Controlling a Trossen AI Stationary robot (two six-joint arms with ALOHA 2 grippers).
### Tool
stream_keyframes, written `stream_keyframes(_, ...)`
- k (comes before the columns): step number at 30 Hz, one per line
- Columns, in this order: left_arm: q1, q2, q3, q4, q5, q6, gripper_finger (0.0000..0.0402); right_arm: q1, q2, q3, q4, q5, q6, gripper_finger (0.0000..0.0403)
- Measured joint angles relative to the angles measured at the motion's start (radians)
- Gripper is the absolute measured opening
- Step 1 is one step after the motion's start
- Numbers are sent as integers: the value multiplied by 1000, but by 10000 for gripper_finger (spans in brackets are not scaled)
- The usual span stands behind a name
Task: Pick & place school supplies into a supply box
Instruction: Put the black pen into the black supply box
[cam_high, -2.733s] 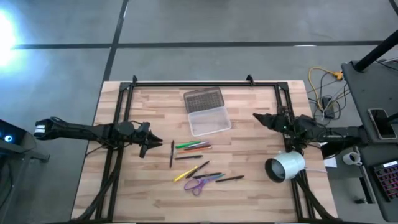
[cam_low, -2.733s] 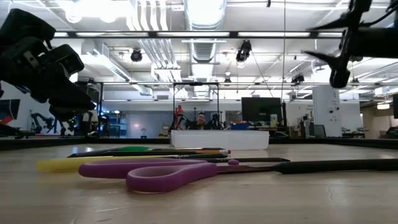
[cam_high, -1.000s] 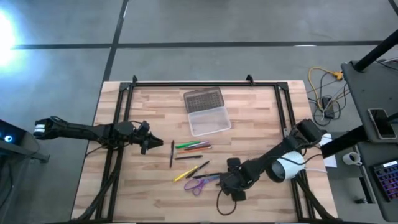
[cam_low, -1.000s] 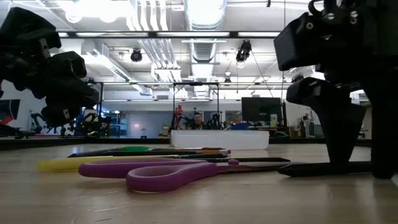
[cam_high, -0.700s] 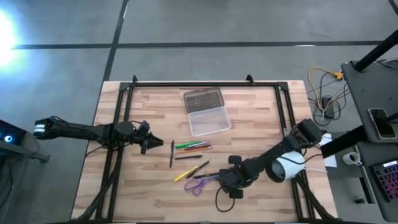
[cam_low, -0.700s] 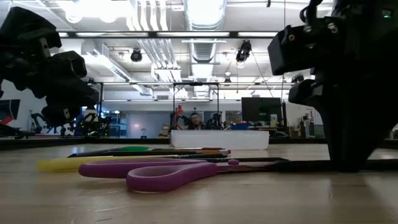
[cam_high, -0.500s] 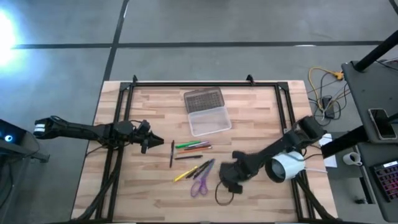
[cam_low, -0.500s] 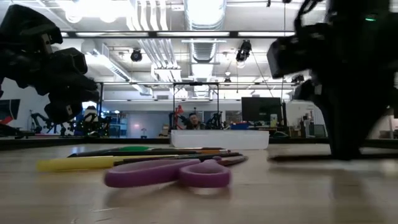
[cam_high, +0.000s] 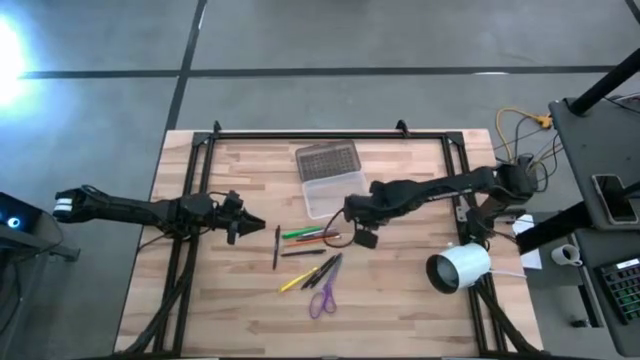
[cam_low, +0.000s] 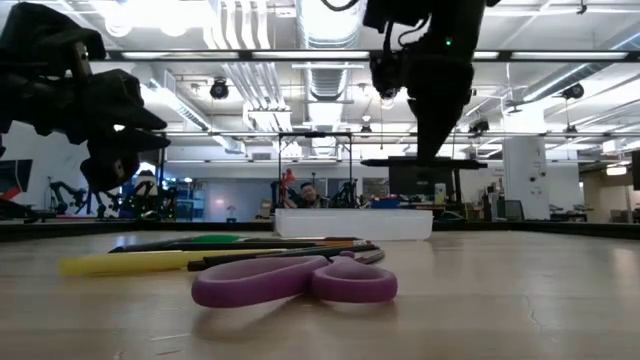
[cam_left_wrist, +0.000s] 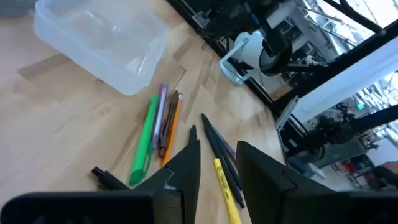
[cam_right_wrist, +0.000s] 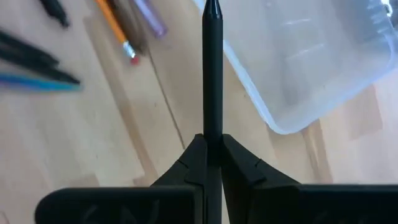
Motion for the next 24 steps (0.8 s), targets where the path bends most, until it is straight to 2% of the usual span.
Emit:
stream_keyframes(4, 0, 0, 0, -1, 1, -17, 88, 32, 21, 2, -36, -37, -45, 14)
stream_keyframes(14, 0, 0, 0, -4, 1, -17, 88, 142, 20, -2, -50, -67, -23, 13)
stream_keyframes(20, 0, 0, 0, -4, 1, -19, 88, 227, 103, -10, -16, -147, -47, 13)
stream_keyframes(24, 0, 0, 0, -5, 1, -48, 88, 269, 148, 5, -16, -153, -52, 13)
